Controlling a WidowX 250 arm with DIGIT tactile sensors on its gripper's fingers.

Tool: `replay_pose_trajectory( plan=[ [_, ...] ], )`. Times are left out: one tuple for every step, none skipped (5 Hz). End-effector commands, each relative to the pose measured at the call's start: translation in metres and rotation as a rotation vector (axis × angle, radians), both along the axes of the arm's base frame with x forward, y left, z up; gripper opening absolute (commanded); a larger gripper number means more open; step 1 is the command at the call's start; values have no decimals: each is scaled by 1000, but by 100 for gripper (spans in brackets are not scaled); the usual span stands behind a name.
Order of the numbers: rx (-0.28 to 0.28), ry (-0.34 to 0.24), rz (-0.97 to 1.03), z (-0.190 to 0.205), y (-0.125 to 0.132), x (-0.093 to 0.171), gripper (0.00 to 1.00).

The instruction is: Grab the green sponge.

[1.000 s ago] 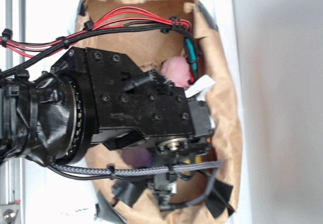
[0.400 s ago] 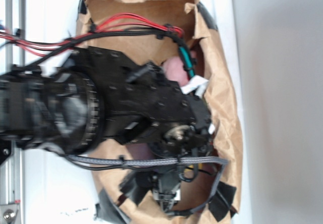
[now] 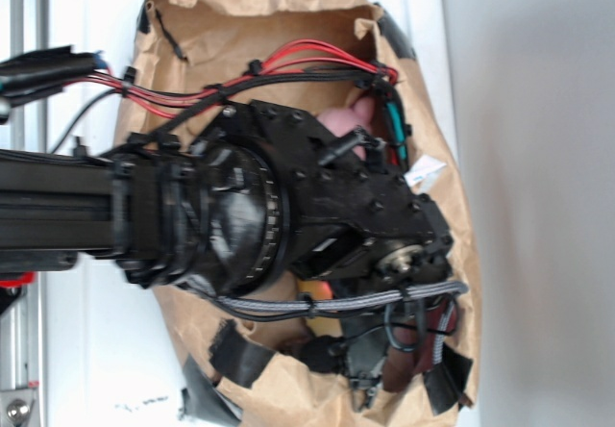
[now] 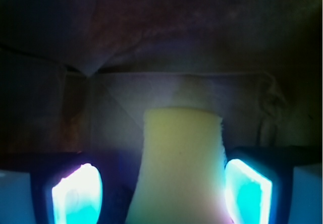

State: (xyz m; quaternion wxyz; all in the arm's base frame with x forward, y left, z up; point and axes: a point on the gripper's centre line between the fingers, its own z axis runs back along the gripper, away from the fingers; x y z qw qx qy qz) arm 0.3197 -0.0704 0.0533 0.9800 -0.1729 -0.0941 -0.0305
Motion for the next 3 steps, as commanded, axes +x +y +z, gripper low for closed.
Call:
replay_pose_trajectory(
  plan=[
    [3,9,-12,-15,-14,24,100],
    [76,30,-23,-23,-14,24,100],
    [116,33,-18,-25,-10,22,100]
  ],
)
